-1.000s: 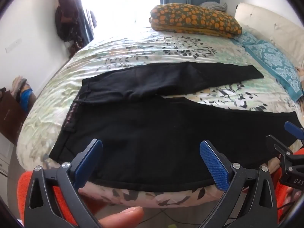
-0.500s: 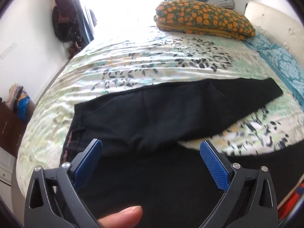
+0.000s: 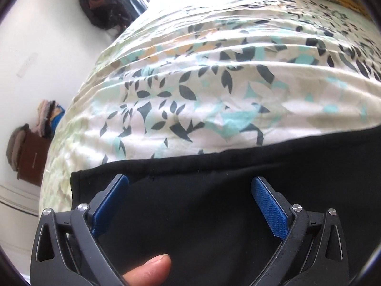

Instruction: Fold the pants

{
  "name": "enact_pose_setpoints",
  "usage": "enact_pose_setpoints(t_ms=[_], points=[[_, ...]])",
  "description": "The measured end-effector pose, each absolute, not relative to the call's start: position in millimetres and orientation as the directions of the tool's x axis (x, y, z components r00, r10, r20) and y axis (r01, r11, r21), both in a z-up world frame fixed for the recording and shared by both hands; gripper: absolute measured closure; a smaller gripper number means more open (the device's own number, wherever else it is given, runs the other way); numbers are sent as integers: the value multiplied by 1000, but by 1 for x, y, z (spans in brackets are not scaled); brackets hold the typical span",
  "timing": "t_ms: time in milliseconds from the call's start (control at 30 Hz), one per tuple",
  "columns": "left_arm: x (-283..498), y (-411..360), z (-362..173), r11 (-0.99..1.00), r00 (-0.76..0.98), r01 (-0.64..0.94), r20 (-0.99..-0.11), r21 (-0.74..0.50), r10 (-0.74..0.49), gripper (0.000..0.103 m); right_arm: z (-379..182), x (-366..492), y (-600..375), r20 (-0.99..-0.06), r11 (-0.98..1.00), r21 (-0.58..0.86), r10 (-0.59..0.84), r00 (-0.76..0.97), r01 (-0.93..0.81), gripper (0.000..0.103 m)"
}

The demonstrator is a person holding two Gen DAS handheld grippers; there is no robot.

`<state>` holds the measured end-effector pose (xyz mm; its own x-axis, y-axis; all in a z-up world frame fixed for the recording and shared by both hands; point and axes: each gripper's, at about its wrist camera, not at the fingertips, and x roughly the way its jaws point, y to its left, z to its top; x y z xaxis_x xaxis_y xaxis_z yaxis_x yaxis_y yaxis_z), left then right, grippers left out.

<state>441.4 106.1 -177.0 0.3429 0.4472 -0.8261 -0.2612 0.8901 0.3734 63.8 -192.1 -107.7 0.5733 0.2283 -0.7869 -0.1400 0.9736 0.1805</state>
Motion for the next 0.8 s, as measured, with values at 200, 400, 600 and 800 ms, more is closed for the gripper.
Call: enact_pose_setpoints(t_ms=[200, 400, 600, 800], points=[[386, 55, -130, 969, 508, -51, -829, 243, 234, 1, -107, 67, -206, -779, 967, 233, 246, 576, -98, 0], [388, -4, -172, 955, 443, 66, -866, 290, 232, 0, -104, 71, -215, -778, 961, 268, 261, 571, -74, 0], [409, 46, -172, 976, 355, -207, -924, 67, 139, 1, -99, 72, -236, -775, 970, 245, 198, 600, -4, 0], [364, 76, -147, 970, 427, -154, -873, 187, 236, 0, -102, 75, -247, -778, 959, 282, 213, 591, 26, 0]])
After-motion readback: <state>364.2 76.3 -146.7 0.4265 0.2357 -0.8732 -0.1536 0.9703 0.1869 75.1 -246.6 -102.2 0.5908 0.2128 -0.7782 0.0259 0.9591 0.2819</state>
